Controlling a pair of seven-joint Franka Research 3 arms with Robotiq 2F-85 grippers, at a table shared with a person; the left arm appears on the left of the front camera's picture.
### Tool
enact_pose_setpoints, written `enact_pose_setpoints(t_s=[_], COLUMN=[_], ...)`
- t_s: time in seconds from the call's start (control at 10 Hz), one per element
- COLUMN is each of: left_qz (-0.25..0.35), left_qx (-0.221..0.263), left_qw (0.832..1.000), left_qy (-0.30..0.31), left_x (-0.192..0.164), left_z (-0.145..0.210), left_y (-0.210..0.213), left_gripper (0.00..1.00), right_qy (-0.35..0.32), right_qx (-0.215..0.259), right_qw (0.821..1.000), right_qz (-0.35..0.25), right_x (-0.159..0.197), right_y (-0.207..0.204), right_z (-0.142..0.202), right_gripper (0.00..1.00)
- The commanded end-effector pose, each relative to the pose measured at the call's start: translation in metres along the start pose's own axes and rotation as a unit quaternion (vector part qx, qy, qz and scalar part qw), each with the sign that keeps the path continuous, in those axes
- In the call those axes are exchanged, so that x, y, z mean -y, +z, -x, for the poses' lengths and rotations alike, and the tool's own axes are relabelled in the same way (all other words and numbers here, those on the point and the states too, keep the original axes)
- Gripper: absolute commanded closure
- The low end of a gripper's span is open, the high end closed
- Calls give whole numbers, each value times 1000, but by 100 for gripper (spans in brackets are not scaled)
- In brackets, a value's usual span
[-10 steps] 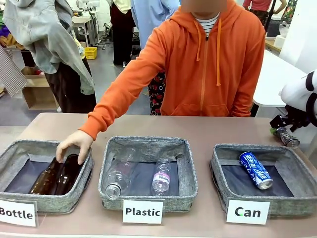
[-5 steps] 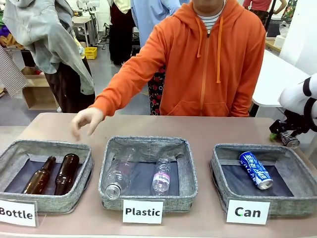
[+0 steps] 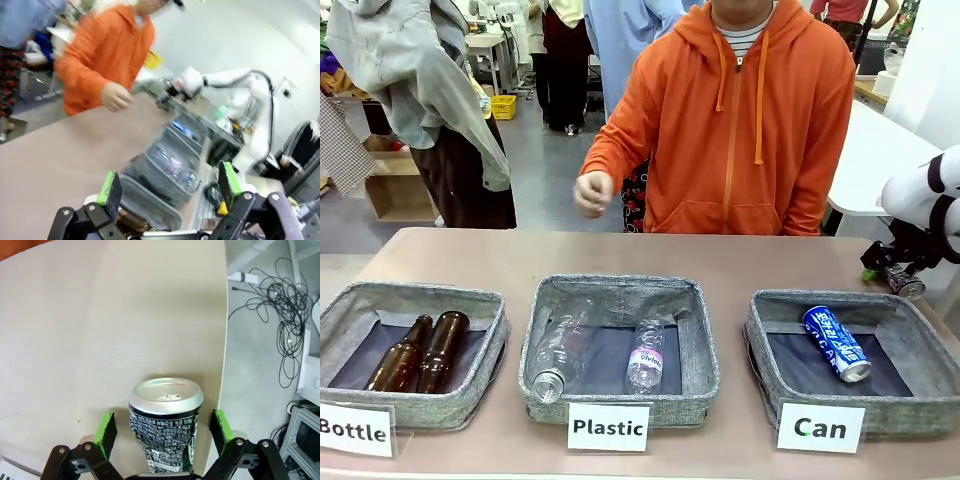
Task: Sort the can waste into the basket.
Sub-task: Pick up the can waste from the table and place it in the right Fabric basket.
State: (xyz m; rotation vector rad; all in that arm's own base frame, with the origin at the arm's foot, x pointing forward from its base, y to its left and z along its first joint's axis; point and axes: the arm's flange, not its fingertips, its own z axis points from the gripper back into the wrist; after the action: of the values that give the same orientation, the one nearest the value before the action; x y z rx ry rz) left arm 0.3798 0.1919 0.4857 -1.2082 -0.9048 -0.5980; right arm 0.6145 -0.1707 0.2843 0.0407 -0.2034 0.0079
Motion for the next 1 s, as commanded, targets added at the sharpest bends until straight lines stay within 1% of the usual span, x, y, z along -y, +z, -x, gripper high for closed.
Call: enact_pose_setpoints(t_s=[0.0,0.1,0.2,0.3,0.4,0.6,0.7,0.8,0.9], left_qz=[53,22,36,36,36,36,36,36,36], left_qx=[-78,-140,-41,-41,-41,-41,-41,-41,-41], left_qw=[996,990,999,999,999,999,999,999,999], left_qy=[-11,-3,2,2,2,2,2,2,2], left_x=[0,-6,-1,-1,-1,-1,-1,-1,-1], left_z=[4,8,2,2,2,2,2,2,2], left_y=[-60,-82,-44,-44,-44,-44,-44,-44,-44], left_gripper=[0,0,0,0,0,0,0,0,0], right_qy=[-12,-13,-13,-10,-10,-4,4,6,8], right_qx=[-19,-19,-23,-24,-24,-25,-23,-22,-17], right_qw=[1000,1000,999,1000,1000,1000,1000,1000,1000], right_qz=[11,10,18,15,15,14,14,15,18], right_x=[-1,0,1,1,1,-2,-3,-6,-9], right_y=[-1,-1,-3,-3,-3,-3,-2,1,11], right_z=[-9,-9,-8,-7,-7,-8,-8,-5,0], right_gripper=[0,16,59,75,100,100,94,100,100])
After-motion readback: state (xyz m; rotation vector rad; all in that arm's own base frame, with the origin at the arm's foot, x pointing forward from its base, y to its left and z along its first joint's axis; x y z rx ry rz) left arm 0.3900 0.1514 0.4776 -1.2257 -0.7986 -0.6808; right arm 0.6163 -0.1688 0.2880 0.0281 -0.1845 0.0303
